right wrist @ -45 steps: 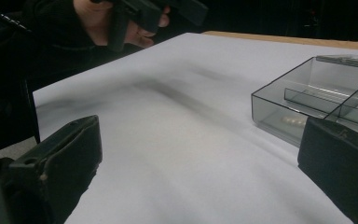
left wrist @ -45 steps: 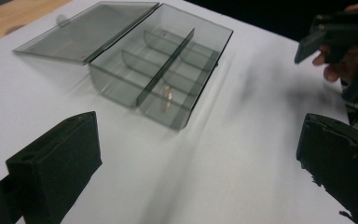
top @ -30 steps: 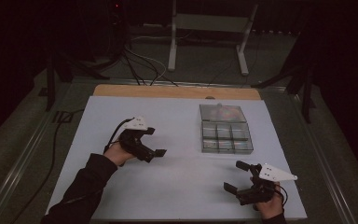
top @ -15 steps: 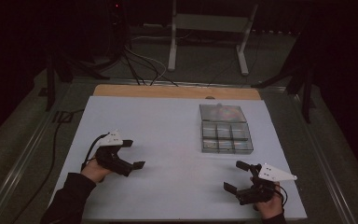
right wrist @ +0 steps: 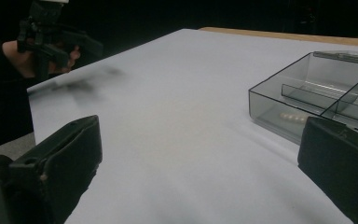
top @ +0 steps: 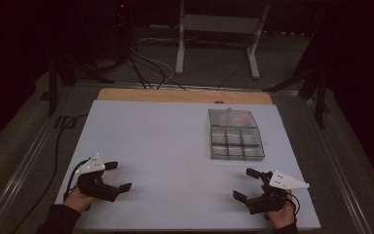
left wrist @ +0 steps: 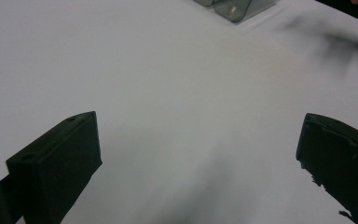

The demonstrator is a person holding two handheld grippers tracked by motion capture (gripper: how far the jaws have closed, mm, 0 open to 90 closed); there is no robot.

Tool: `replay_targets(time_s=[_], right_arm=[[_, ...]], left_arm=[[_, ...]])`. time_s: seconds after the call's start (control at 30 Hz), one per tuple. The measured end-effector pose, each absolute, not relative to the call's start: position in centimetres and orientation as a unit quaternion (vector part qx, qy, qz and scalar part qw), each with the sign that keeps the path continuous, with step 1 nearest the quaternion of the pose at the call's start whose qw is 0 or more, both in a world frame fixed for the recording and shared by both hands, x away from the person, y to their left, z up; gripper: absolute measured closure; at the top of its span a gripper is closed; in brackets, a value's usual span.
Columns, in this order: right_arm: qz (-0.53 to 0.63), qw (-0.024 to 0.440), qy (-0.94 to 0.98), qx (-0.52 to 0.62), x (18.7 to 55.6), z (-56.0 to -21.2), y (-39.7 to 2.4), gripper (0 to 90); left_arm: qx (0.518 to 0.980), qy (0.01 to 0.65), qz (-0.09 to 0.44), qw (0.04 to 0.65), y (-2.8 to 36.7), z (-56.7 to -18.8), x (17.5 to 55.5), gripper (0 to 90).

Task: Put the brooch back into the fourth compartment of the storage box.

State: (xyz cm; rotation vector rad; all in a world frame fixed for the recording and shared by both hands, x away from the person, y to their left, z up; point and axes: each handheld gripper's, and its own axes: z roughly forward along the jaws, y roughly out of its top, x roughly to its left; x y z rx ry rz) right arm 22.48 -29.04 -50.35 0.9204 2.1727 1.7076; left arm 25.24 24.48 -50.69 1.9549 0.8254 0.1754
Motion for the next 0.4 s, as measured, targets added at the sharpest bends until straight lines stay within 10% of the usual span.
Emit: replay_targets(time_s=[0.4], right_arm=[[0.582,0.112,0.741,0.315,22.6,-50.4,-29.02,0.0]], left_arm=[[0.803,0.341,0.073,0.484,24.76,-51.79,24.26,1.4]])
